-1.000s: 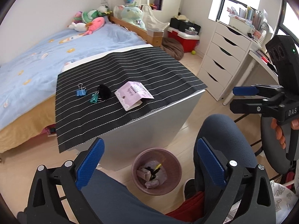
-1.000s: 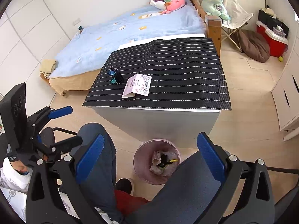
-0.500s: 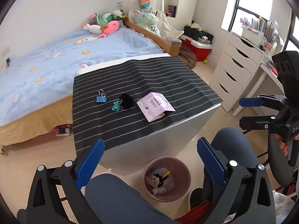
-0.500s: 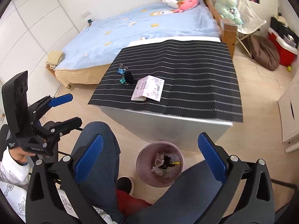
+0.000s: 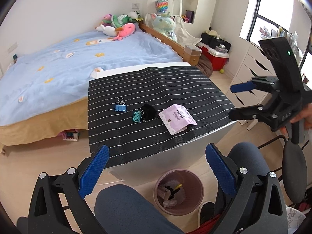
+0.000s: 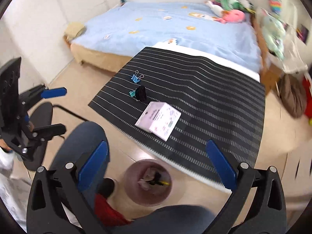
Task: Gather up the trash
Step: 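Reach the right gripper to the pink card package and close on it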
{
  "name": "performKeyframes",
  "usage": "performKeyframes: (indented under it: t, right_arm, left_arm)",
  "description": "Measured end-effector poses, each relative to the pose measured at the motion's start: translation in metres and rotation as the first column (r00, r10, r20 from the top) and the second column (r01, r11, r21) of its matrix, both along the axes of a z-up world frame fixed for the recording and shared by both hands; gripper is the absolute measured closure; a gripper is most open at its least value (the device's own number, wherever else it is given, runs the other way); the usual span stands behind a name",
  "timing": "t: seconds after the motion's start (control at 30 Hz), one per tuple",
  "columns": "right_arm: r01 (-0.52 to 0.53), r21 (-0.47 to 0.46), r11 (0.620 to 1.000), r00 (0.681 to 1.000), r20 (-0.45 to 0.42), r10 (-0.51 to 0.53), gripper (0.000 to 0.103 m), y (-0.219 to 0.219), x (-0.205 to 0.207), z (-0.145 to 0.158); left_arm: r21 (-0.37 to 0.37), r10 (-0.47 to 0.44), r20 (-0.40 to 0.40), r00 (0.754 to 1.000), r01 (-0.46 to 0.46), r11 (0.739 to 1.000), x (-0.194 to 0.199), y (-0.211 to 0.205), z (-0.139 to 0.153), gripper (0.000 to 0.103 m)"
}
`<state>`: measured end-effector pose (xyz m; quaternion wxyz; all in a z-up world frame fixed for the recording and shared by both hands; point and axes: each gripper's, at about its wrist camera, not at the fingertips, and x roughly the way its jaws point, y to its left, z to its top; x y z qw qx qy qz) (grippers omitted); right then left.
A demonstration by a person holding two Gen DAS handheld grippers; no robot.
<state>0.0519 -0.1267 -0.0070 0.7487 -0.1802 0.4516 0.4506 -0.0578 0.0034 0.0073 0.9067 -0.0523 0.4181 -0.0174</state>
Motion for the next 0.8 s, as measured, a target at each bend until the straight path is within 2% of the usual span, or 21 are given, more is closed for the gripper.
performKeyframes:
  t: [0.17, 0.33, 0.47, 0.63, 0.8]
  right_arm:
    - [-0.126, -0.086, 0.988, 0.991, 0.040, 0.129, 0.003, 0.025, 0.018, -0.010]
    - [-0.242, -0.149, 0.959, 0.966, 0.059, 0.253, 0.003, 0.047, 0.028, -0.024]
    - [-0.363, -0.205, 0.909, 0.917, 0.095, 0.387, 0.003, 0.063, 0.025, -0.036]
    - [-0.464, -0.273, 0.843, 0.858, 0.099, 0.504, 0.003, 0.080, 0.022, -0.053]
    - [-0.523, -0.316, 0.791, 0.816, 0.084, 0.573, 0.003, 0.092, 0.024, -0.069]
  left_arm:
    - [-0.009, 0.022, -0.001, 1.000, -0.022, 1.000, 0.002, 0.007, -0.001, 0.008]
    - [-0.014, 0.039, -0.009, 0.999, -0.039, 0.999, 0.001, 0.014, -0.005, 0.008]
    - [-0.021, 0.048, -0.016, 0.999, -0.048, 0.999, 0.002, 0.018, -0.007, 0.008]
    - [-0.035, 0.060, -0.024, 0.998, -0.061, 0.998, 0.002, 0.025, -0.011, 0.008]
    - [-0.041, 0.075, -0.026, 0.997, -0.076, 0.996, 0.000, 0.030, -0.012, 0.008]
